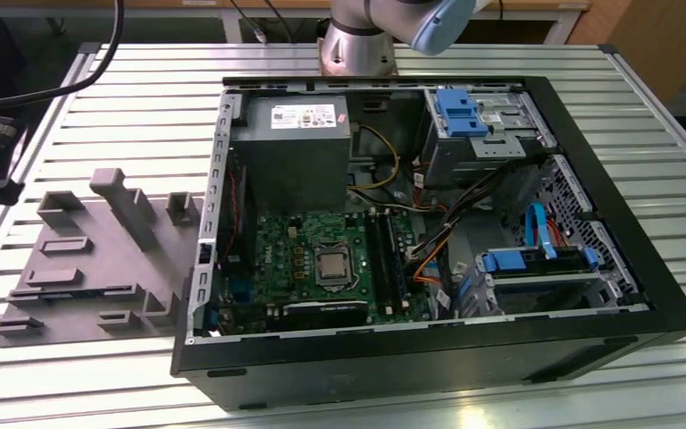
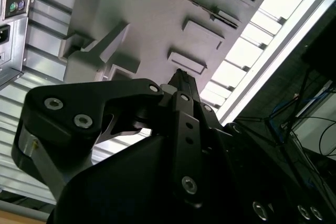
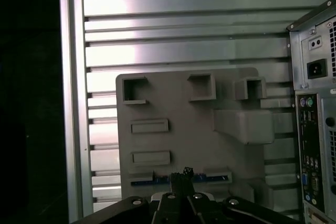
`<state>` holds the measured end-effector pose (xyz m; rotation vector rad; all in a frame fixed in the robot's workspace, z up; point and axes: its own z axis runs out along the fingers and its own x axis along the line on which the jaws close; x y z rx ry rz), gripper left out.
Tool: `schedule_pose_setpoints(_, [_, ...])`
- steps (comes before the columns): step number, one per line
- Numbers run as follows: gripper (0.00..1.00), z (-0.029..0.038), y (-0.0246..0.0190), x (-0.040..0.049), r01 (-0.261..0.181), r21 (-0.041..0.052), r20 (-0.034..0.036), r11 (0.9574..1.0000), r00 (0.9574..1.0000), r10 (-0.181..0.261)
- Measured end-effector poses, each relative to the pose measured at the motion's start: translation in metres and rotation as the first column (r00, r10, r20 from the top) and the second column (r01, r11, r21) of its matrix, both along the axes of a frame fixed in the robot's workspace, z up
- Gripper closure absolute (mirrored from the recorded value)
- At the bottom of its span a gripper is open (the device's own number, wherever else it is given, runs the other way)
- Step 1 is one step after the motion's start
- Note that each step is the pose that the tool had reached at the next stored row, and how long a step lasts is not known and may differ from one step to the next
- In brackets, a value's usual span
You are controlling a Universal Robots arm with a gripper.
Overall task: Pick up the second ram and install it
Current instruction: 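Reach for the second ram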
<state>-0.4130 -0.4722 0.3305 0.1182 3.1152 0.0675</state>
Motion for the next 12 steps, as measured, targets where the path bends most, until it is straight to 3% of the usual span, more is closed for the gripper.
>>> schedule_pose_setpoints(12, [0.89,-0.0026,-0.005,-0.0006,0.0,0.0,0.0,1.0,1.0,0.0])
